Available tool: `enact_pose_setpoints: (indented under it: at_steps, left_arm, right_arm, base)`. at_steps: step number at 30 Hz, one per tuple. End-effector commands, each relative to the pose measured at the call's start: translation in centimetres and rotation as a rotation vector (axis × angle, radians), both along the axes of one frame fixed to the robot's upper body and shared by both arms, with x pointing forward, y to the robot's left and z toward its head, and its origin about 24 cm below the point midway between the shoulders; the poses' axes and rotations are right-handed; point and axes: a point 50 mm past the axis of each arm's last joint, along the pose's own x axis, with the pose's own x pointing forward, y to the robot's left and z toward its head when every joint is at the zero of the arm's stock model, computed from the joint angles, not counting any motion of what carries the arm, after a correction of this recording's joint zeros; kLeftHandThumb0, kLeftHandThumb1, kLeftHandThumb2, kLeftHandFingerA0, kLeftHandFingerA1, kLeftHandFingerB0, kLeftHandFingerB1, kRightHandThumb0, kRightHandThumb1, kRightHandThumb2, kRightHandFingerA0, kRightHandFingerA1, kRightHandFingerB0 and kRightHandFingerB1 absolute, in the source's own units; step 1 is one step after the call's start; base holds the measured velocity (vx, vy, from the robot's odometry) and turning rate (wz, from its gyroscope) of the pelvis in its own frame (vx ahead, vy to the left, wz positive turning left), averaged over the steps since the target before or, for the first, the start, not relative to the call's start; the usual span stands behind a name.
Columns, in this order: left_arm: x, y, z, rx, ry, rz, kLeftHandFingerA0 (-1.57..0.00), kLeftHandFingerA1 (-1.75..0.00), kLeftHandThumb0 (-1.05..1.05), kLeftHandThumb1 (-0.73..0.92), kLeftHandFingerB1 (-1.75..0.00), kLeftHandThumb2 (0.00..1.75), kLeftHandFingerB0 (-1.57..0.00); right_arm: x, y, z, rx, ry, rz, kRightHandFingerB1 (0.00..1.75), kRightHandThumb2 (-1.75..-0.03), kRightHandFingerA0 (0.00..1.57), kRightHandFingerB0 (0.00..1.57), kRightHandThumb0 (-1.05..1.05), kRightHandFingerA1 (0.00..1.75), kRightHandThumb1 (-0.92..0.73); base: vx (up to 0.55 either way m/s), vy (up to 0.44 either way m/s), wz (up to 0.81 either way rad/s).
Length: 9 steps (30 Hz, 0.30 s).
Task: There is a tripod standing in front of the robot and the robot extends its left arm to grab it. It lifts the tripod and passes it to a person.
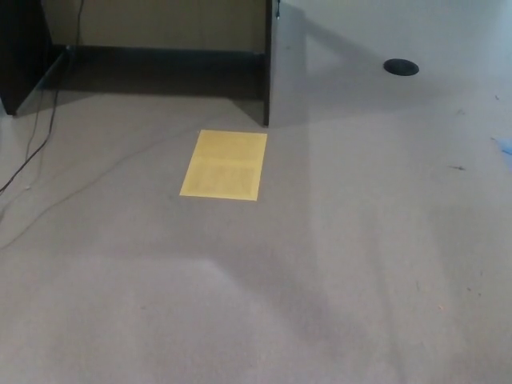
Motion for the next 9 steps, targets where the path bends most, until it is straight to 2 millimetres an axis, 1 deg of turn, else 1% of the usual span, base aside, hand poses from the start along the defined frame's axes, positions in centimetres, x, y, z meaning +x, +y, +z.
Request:
enact_pose_setpoints:
  at_steps: [1,3,4,5,6,9]
  left_arm:
    - [0.46,0.56,0.95,0.061,-0.081,-0.091,-0.53,-0.44,-0.47,0.73,-0.33,0.61,-0.32]
    - [0.48,0.62,0.9,0.071,-0.079,-0.096,-0.54,-0.44,-0.48,0.73,-0.33,0.62,-0.32]
    - [0.5,0.65,0.89,0.079,-0.08,-0.101,-0.5,-0.56,-0.54,0.62,-0.45,0.86,-0.27]
    - [0.51,0.66,0.88,0.076,-0.081,-0.098,-0.5,-0.56,-0.54,0.62,-0.45,0.86,-0.26]
    - [0.54,0.67,0.88,0.073,-0.084,-0.096,-0.52,-0.43,-0.47,0.74,-0.33,0.61,-0.31]
    - [0.69,0.7,0.93,0.072,-0.088,-0.096,-0.51,-0.42,-0.47,0.74,-0.33,0.61,-0.3]
  right_arm:
    - [-0.68,-1.16,0.03,-0.039,0.018,-0.027,0.36,-0.61,0.65,0.46,-0.4,0.43,-0.71]
    - [-0.66,-1.18,0.01,-0.042,0.021,-0.031,0.35,-0.61,0.65,0.46,-0.4,0.43,-0.71]
    - [-0.66,-1.16,0.01,-0.048,0.016,-0.025,0.36,-0.61,0.67,0.47,-0.4,0.44,-0.71]
    - [-0.67,-1.15,0.0,-0.047,0.015,-0.025,0.36,-0.61,0.67,0.47,-0.4,0.44,-0.71]
    - [-0.61,-1.14,0.02,-0.048,0.014,-0.024,0.49,-0.87,0.6,0.4,-0.46,0.57,-0.59]
    - [-0.44,-1.11,0.08,-0.048,0.01,-0.025,0.49,-0.86,0.61,0.41,-0.46,0.58,-0.59]
  base:
    - [0.0,0.0,0.0]
    - [0.0,0.0,0.0]
    - [0.0,0.0,0.0]
    - [0.0,0.0,0.0]
    - [0.0,0.0,0.0]
    - [0.0,0.0,0.0]
